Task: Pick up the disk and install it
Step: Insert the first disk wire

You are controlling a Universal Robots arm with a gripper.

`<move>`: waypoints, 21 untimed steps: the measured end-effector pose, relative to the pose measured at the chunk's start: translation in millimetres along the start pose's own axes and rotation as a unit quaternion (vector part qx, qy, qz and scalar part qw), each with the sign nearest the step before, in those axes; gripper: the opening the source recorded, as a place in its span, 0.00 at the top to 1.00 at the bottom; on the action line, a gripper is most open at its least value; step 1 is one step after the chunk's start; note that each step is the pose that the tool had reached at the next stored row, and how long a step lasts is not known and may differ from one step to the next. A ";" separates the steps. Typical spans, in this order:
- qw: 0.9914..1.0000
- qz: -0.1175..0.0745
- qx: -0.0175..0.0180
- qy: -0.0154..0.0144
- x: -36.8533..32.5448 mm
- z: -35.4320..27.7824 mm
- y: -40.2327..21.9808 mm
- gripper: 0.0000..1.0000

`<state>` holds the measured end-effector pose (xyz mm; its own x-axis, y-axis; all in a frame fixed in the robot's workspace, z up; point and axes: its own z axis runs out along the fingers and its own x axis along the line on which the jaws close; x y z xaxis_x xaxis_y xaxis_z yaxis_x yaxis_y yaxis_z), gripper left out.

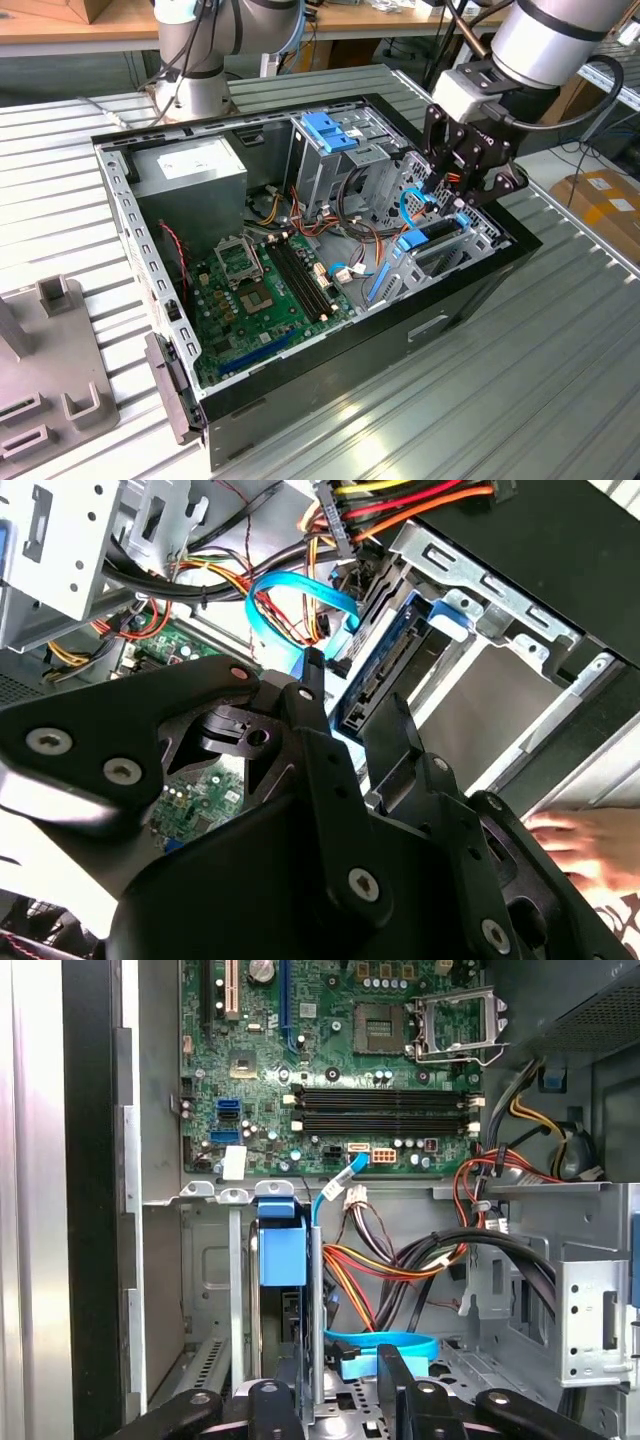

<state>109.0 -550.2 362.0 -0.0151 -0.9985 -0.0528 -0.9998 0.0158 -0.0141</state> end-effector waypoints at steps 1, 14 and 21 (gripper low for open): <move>1.000 0.000 0.000 -0.001 0.1 0.9 -1.1 0.56; 1.000 0.000 0.000 -0.010 2.1 6.3 -2.6 0.56; 1.000 0.000 0.000 -0.010 2.2 6.4 -2.6 0.43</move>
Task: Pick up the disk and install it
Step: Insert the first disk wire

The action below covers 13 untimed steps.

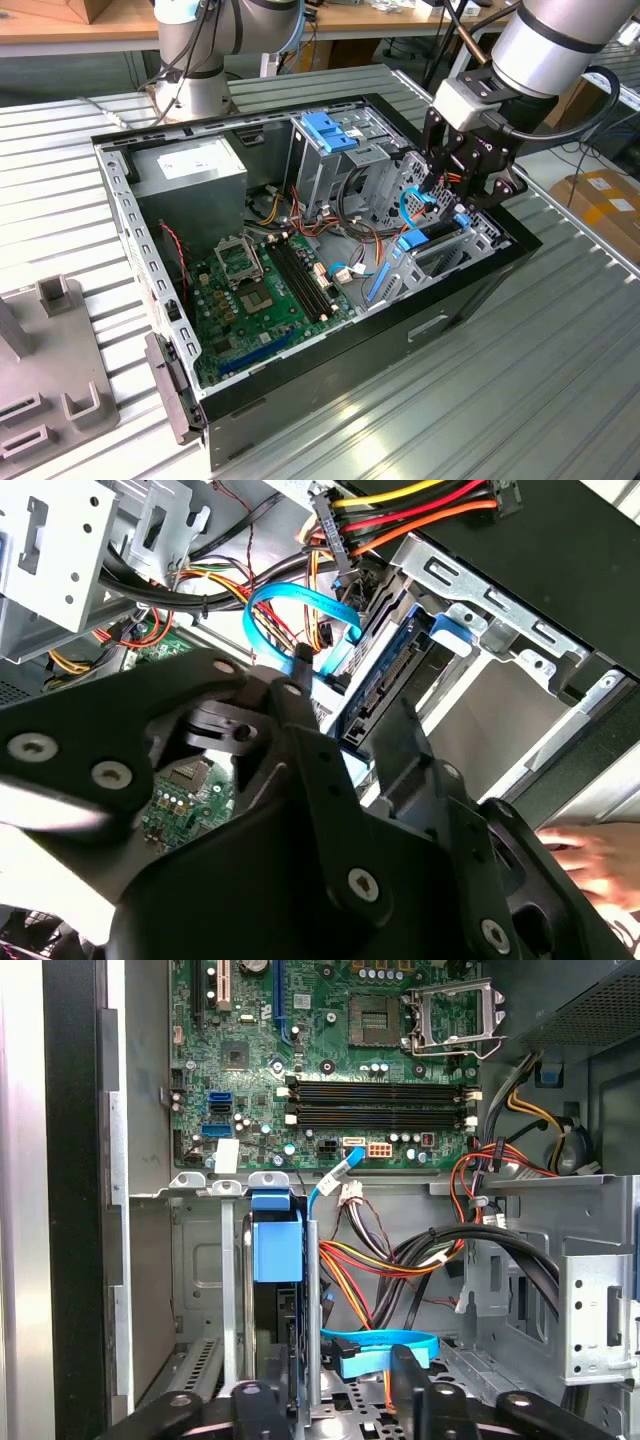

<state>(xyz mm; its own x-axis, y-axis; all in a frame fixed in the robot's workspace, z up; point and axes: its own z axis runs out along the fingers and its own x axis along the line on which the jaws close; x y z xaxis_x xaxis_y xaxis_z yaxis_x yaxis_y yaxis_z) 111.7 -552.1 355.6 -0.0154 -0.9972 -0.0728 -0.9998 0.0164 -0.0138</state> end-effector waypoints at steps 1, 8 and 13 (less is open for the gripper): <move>1.000 0.000 0.000 0.000 0.0 0.0 0.0 0.43; 1.000 0.000 0.000 0.000 0.2 0.1 0.0 0.63; 1.000 0.000 0.000 0.000 0.4 0.2 0.0 0.69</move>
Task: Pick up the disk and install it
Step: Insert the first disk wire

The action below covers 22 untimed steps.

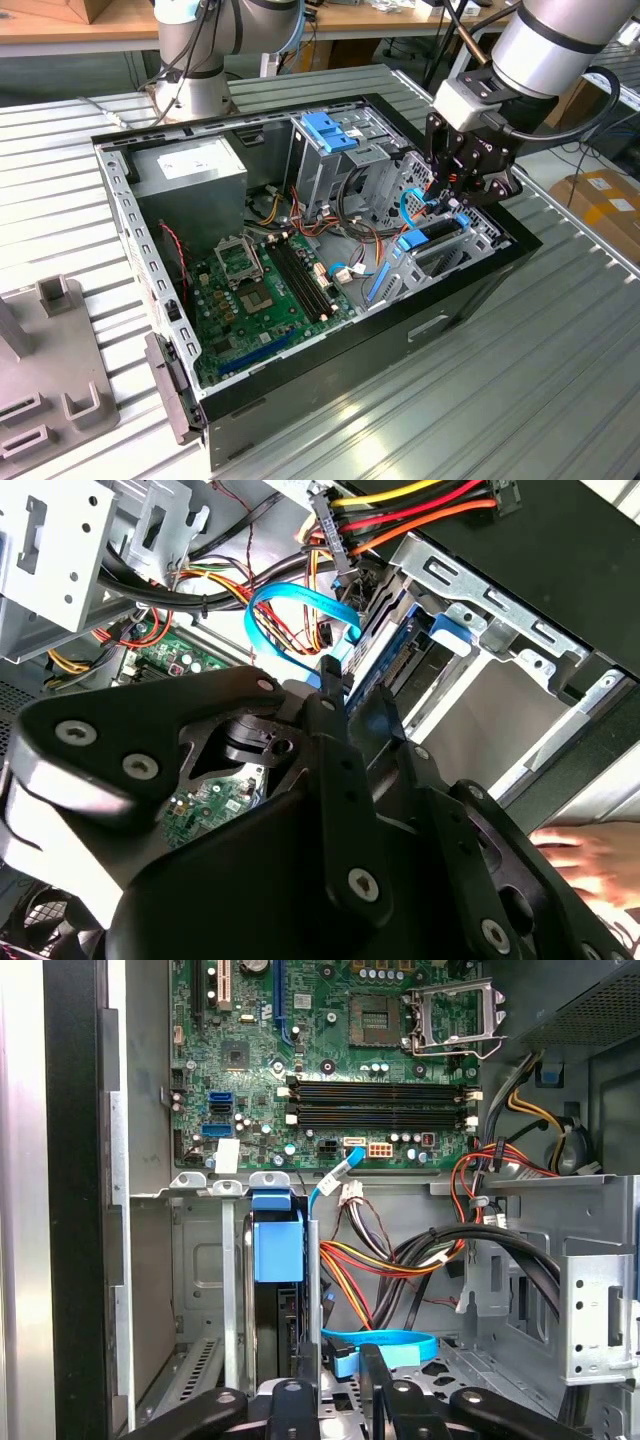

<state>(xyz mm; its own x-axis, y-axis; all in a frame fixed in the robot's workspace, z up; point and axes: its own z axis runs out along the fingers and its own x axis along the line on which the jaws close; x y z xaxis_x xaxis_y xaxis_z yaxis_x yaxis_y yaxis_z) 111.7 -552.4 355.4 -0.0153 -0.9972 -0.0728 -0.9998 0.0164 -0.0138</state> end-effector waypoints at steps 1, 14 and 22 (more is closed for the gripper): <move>1.000 0.000 0.000 0.000 0.0 0.0 0.0 0.69; 1.000 0.000 0.000 -0.020 0.1 0.1 0.0 0.71; 1.000 0.000 0.000 -0.026 0.1 0.0 0.0 0.84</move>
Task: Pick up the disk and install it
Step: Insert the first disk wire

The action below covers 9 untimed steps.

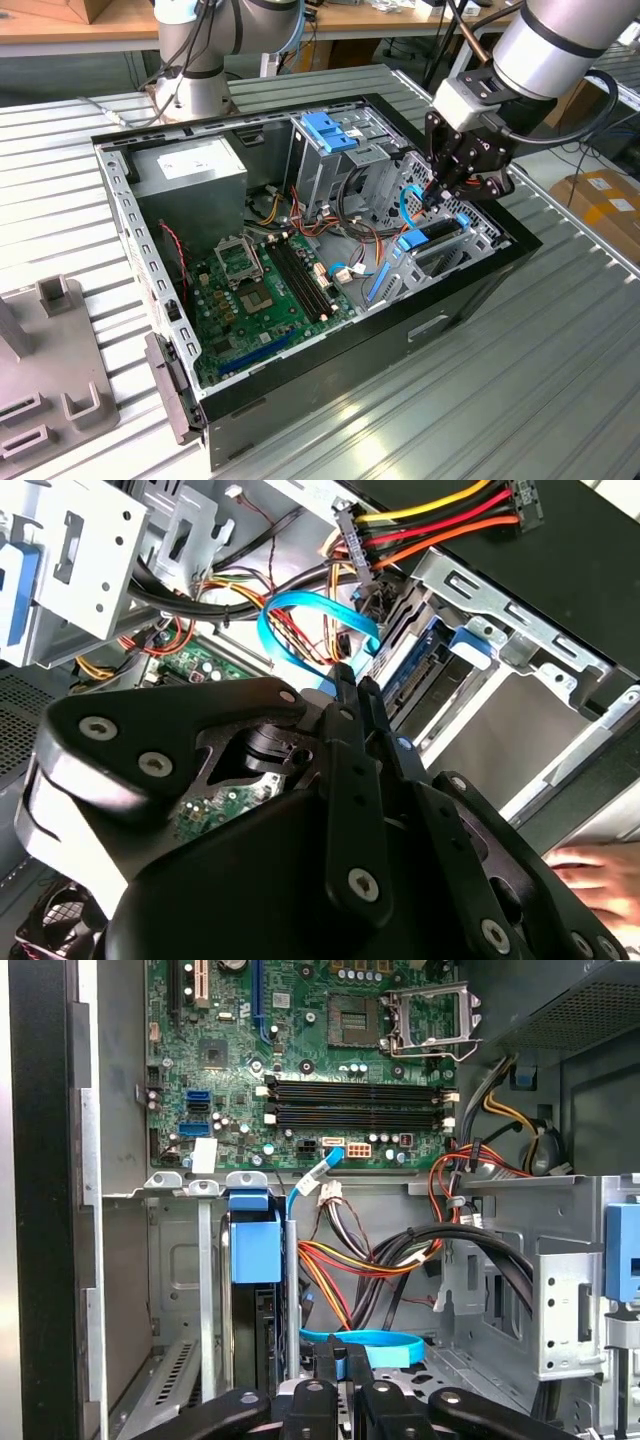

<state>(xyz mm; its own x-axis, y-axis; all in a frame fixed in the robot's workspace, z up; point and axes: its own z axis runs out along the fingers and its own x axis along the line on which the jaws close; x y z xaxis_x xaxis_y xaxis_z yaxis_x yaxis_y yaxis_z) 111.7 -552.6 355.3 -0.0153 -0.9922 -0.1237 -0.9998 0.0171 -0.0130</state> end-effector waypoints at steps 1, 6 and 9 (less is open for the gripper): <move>1.000 0.000 0.000 -0.001 0.0 0.0 0.0 0.84; 1.000 0.000 0.000 -0.001 -0.2 -2.7 0.0 0.84; 1.000 0.000 0.000 -0.001 -0.3 -3.1 0.0 0.84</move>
<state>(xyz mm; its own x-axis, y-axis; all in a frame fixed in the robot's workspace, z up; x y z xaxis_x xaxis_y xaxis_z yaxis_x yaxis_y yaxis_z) 111.7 -552.7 358.5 -0.0153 -0.9920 -0.1252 -0.9998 0.0171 -0.0129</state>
